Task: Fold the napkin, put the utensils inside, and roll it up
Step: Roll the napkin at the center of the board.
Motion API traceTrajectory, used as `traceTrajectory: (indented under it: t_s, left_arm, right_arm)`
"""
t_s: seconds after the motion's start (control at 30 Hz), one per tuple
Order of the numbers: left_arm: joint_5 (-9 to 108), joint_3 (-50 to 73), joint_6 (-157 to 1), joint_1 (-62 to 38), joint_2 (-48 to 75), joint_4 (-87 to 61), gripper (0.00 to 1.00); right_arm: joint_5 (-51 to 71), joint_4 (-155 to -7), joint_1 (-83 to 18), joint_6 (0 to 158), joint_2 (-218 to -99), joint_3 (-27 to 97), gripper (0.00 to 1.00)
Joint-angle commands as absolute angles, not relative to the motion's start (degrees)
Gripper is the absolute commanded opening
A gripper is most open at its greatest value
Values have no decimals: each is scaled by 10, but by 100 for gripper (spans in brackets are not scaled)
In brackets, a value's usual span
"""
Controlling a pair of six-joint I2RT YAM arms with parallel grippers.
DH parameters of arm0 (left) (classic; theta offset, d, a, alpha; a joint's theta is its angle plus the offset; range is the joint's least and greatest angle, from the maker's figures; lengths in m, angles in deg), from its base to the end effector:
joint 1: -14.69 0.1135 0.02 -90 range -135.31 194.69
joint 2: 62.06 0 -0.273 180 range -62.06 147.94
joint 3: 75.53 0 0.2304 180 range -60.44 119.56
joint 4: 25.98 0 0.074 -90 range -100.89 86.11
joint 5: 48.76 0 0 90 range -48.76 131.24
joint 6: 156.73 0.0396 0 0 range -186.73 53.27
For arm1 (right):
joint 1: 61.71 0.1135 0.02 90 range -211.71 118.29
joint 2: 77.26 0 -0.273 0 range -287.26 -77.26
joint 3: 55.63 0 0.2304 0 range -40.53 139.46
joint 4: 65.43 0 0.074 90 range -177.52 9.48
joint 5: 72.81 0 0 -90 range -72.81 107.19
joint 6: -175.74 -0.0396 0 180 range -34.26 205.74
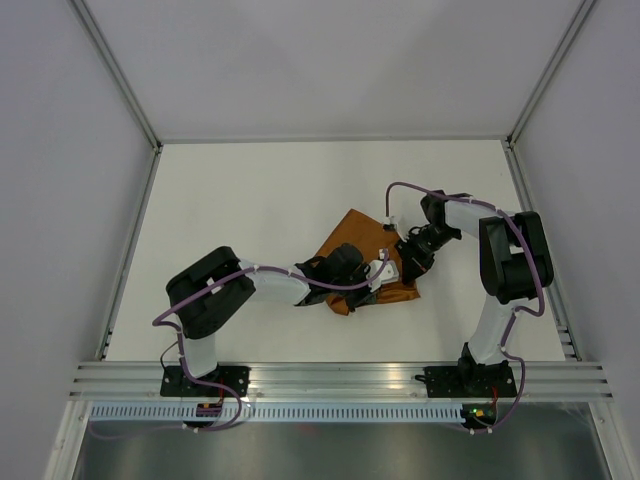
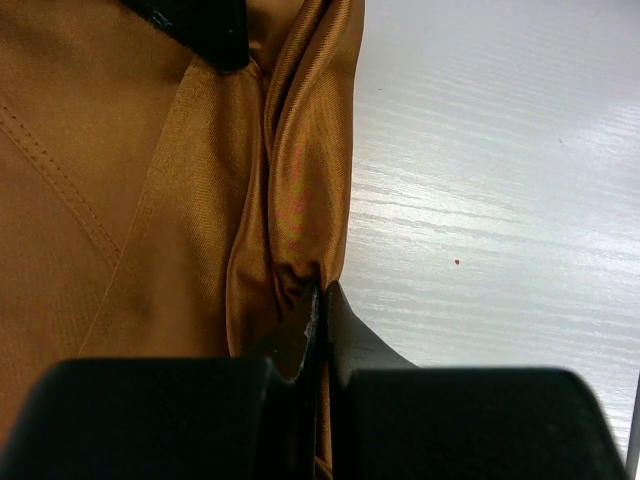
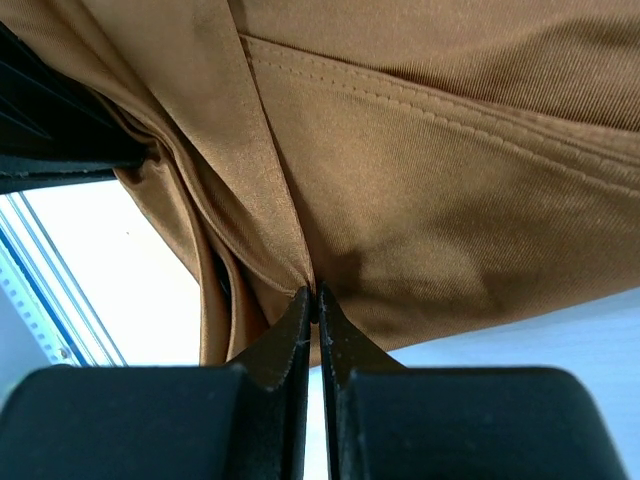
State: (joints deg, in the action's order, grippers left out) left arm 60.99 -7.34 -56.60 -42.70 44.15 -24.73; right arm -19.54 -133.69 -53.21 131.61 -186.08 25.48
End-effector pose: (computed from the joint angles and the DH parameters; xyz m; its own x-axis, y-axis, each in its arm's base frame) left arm 0.1848 -0.3137 0.1633 -0.1716 0.5753 -0.7997 0.9792 0.1886 -0.0744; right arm 0.2942 0.0679 0.1596 -0.6440 -0.6779 -0.3545 -0.7457 0.4528 0.4888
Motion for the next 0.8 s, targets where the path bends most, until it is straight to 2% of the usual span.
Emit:
traceTrajectory:
  t_s: [0.0, 0.43, 0.77]
  left_arm:
    - [599, -75, -595, -422, 432, -254, 2]
    - [633, -71, -632, -395, 431, -257, 2]
    - [771, -15, -694, -336, 490, -208, 2]
  right_arm:
    - [-162, -1351, -543, 1338, -1848, 253, 9]
    - [-159, -1332, -546, 1324, -1873, 262, 9]
    - [-154, -1323, -547, 1328, -1880, 254, 9]
